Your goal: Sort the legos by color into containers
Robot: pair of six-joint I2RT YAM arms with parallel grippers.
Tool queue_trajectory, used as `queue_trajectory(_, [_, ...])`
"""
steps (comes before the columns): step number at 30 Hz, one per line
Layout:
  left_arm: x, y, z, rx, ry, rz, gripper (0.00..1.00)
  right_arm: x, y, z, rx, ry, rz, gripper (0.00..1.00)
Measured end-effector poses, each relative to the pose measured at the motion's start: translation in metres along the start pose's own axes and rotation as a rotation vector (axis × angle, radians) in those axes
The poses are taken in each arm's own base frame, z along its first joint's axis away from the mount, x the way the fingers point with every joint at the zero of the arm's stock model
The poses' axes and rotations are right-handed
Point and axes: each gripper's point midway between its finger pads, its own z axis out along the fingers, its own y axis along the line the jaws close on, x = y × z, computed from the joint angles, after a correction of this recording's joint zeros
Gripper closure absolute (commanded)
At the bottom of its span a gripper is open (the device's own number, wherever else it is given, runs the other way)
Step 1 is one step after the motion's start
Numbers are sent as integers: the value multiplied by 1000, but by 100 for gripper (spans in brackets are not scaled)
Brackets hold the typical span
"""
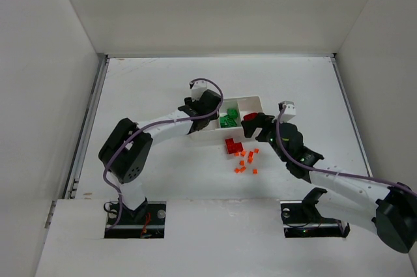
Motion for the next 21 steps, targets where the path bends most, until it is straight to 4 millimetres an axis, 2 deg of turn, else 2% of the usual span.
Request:
queue_trajectory(6, [0, -3, 16, -11, -34, -25, 43, -8, 12, 1, -61, -39, 13, 7])
queue_trajectory(15, [12, 9, 40, -91, -58, -16, 40, 6, 19, 7, -98, -20, -21, 6])
queue_trajectory(21, [19, 12, 52, -117, -68, -22, 40, 0, 26, 4, -127, -43, -18, 6])
